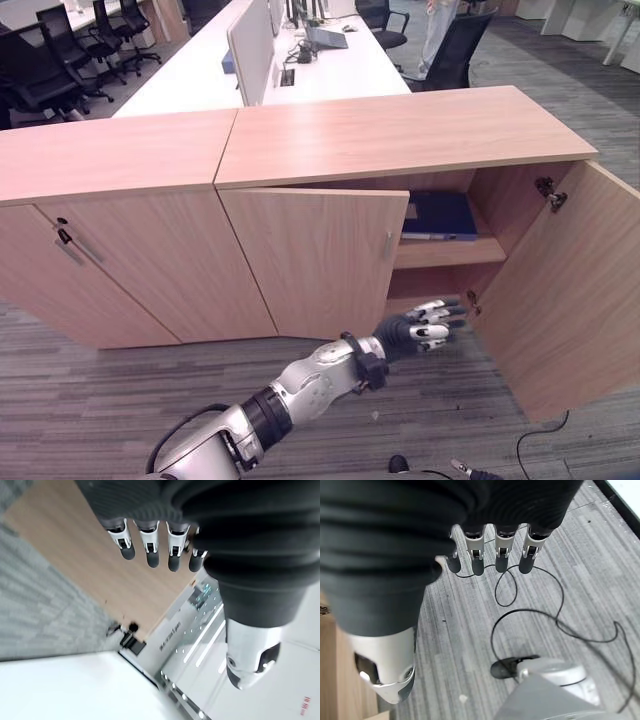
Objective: Put the empty folder in the office cabinet
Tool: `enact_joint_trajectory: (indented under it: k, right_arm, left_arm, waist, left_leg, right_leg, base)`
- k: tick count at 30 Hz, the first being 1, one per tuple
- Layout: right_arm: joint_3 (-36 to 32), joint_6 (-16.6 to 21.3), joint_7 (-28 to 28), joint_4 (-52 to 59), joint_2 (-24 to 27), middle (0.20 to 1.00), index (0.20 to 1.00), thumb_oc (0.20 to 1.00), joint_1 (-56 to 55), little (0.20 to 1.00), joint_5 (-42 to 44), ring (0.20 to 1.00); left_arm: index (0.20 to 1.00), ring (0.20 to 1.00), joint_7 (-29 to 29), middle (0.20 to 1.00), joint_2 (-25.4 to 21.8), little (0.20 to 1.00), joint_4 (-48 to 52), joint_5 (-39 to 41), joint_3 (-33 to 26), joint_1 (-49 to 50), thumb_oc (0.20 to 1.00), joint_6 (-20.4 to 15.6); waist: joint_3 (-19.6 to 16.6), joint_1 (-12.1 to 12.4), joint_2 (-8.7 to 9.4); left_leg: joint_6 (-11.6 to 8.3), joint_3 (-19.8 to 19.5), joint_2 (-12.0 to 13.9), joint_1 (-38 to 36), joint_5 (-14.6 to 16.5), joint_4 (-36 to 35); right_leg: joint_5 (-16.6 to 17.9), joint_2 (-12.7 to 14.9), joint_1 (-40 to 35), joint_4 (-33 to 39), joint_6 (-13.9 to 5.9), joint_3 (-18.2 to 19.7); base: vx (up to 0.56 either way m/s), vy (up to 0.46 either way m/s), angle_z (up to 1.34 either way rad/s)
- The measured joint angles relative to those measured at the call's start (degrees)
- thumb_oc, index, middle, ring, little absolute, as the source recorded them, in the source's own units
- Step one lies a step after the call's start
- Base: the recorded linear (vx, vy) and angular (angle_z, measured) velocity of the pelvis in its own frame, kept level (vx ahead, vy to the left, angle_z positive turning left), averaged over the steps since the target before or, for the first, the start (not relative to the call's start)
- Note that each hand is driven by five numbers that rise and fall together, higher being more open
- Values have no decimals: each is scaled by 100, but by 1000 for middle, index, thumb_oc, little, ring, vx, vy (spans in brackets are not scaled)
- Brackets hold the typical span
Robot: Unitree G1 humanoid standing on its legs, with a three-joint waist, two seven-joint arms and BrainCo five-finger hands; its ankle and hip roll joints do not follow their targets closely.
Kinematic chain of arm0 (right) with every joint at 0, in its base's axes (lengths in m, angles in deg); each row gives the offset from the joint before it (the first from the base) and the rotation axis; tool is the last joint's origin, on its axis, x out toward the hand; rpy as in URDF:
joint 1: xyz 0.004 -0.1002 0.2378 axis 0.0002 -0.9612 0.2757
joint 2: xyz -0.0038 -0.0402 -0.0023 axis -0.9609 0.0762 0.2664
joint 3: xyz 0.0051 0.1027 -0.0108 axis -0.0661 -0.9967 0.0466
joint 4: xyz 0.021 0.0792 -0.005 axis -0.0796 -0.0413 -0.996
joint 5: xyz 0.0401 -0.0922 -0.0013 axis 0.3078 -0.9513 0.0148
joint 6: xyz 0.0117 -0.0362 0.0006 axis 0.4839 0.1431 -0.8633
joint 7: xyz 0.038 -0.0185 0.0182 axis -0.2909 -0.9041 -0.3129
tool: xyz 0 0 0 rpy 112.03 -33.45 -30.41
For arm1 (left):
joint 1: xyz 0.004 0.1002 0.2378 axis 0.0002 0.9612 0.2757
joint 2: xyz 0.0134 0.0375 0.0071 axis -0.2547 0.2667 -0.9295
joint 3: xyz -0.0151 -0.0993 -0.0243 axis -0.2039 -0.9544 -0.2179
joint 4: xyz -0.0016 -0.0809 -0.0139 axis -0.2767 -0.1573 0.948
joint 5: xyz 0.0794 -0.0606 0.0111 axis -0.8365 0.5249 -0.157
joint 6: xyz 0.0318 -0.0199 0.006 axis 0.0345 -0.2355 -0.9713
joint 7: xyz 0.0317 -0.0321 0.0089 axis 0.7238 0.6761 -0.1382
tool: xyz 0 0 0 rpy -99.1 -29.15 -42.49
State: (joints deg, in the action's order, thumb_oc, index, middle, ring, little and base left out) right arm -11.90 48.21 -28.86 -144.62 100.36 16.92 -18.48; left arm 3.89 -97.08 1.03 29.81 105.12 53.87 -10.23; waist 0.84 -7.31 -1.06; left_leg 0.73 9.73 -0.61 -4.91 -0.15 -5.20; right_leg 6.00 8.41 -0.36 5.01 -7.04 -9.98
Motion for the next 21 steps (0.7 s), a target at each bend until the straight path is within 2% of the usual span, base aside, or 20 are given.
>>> enact_joint_trajectory:
  k: [2, 6, 10, 12, 13, 14, 15, 16, 17, 18, 20, 21]
  right_arm:
    - [-175, -2, 9, -12, -9, 1000, 1000, 1000, -85, 1000, 14, 1000]
    - [-293, -5, 99, -63, -10, 1000, 1000, 1000, -139, 1000, 279, 1000]
    - [-444, 26, 183, -49, -40, 1000, 1000, 1000, -14, 1000, 748, 1000]
    - [-441, 65, 185, 75, -67, 1000, 1000, 1000, 146, 1000, 974, 1000]
    - [-434, 89, 184, 145, -96, 1000, 1000, 1000, 298, 1000, 1073, 1000]
    - [-410, 165, 188, 252, -180, 1000, 1000, 1000, 494, 1000, 1137, 1000]
    - [-369, 180, 180, 271, -210, 1000, 1000, 1000, 577, 1000, 1141, 1000]
    - [-369, 177, 183, 271, -221, 1000, 1000, 1000, 619, 1000, 1145, 1000]
    - [-372, 164, 176, 266, -221, 1000, 1000, 1000, 613, 1000, 1181, 1000]
    - [-395, 163, 166, 268, -219, 1000, 1000, 1000, 598, 1000, 1248, 1000]
    - [-402, 161, 164, 286, -219, 1000, 1000, 1000, 552, 1000, 1333, 1000]
    - [-400, 159, 157, 430, -200, 1000, 1000, 1000, 446, 1000, 1348, 1000]
  left_arm:
    - [1000, 1000, 0, 1000, -258, 1000, 1, -90, -387, 407, 1000, -58]
    - [1000, 1000, -88, 1000, -929, 1000, -54, -191, -644, 1037, 1000, 19]
    - [1000, 1000, -1, 1000, -1100, 1000, -771, -639, -876, 1509, 1000, 73]
    - [1000, 1000, 141, 1000, -1140, 1000, -1007, -988, -928, 1685, 1000, 47]
    - [1000, 1000, 214, 1000, -1158, 1000, -1104, -1162, -1020, 1745, 1000, 51]
    - [1000, 1000, 301, 1000, -1206, 1000, -1169, -1391, -1116, 1796, 1000, 73]
    - [1000, 1000, 331, 1000, -1161, 1000, -1337, -1526, -1306, 1896, 1000, 68]
    - [1000, 1000, 395, 1000, -975, 1000, -1499, -1601, -1492, 1901, 1000, 71]
    - [1000, 1000, 474, 1000, -851, 1000, -1731, -1755, -1666, 1958, 1000, 73]
    - [1000, 1000, 503, 1000, -758, 1000, -1888, -1800, -1748, 2011, 1000, 84]
    - [1000, 1000, 539, 1000, -721, 1000, -2032, -1940, -1768, 2060, 1000, 92]
    - [1000, 1000, 572, 1000, -583, 1000, -2321, -2072, -1984, 2144, 1000, 90]
  waist:
    - [19, -6, -1]
    - [103, 138, -34]
    - [181, 158, 10]
    - [210, 150, 24]
    - [253, 200, -24]
    - [366, 222, -1]
    - [403, 213, -79]
    - [393, 246, -78]
    - [405, 359, -105]
    - [395, 424, -82]
    - [354, 426, 23]
    - [306, 462, 112]
  left_leg:
    - [-2, -34, 6, -10, -1, 4]
    - [-12, -65, -9, -16, -12, 2]
    - [-7, 7, -33, -30, -6, 5]
    - [0, 288, -31, -18, -1, 10]
    - [1, 562, 48, -19, 2, 7]
    - [28, 938, 129, -11, 21, 9]
    - [40, 1053, 177, 19, 29, 9]
    - [46, 1190, 257, -33, 36, 4]
    - [36, 1494, 348, -77, 43, 9]
    - [-2, 1613, 398, -100, 49, 10]
    - [-33, 1743, 402, -152, 30, 10]
    - [-113, 1949, 474, -259, 25, 12]
  right_leg:
    - [0, 5, -14, 0, 2, -25]
    - [3, 18, -44, -1, 7, -48]
    - [9, 32, 9, -1, -4, -8]
    - [108, 8, 218, -78, -23, 105]
    - [167, 18, 391, -169, -80, -39]
    - [144, 128, 494, -206, 28, -767]
    - [90, 240, 539, -291, 33, -1240]
    - [36, 375, 564, -391, 1, -1708]
    - [-10, 633, 593, -613, -70, -2044]
    - [-15, 818, 578, -647, -89, -2127]
    - [-2, 981, 443, -591, -106, -2147]
    - [175, 913, 357, -492, -108, -2147]
  base:
    - [-21, 50, 9]
    - [-11, 58, 6]
    - [-78, 32, -7]
    - [-135, -20, -63]
    - [-18, -59, -123]
    - [-30, -101, -122]
    - [-46, -146, -106]
    - [-39, -144, -104]
    - [-44, -138, -120]
    - [-16, -167, -104]
    - [82, -208, -61]
    - [196, -283, -68]
